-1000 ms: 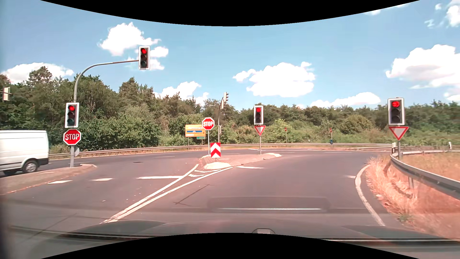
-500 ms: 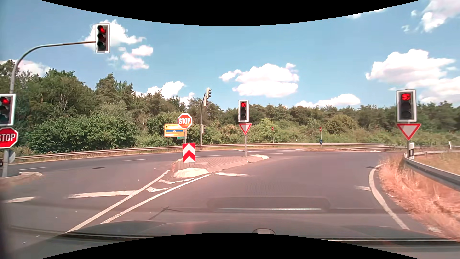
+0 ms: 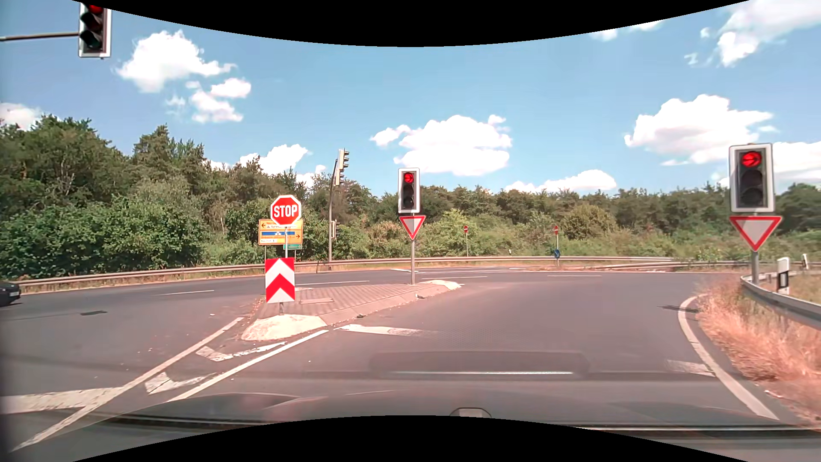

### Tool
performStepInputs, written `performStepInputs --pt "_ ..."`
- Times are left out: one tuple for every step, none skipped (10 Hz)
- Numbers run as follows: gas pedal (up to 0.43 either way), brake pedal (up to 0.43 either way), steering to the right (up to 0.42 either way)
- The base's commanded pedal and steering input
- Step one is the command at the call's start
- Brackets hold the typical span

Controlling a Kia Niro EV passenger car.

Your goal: Follow the waypoints while adhering to traffic rules and regulations

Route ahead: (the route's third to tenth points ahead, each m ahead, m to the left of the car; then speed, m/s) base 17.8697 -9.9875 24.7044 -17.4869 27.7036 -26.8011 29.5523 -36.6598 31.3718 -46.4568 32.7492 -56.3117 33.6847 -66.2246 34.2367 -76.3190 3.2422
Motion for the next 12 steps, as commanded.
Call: performStepInputs --pt "0.0 0.213 0.123" --pt "0.0 0.207 0.122" --pt "0.0 0.201 0.122" --pt "0.0 0.189 0.125" --pt "0.0 0.195 0.132" --pt "0.0 0.207 0.137" --pt "0.0 0.207 0.143" --pt "0.0 0.213 0.148" --pt "0.0 0.22 0.149" --pt "0.0 0.22 0.148" --pt "0.0 0.226 0.148" --pt "0.0 0.226 0.148"
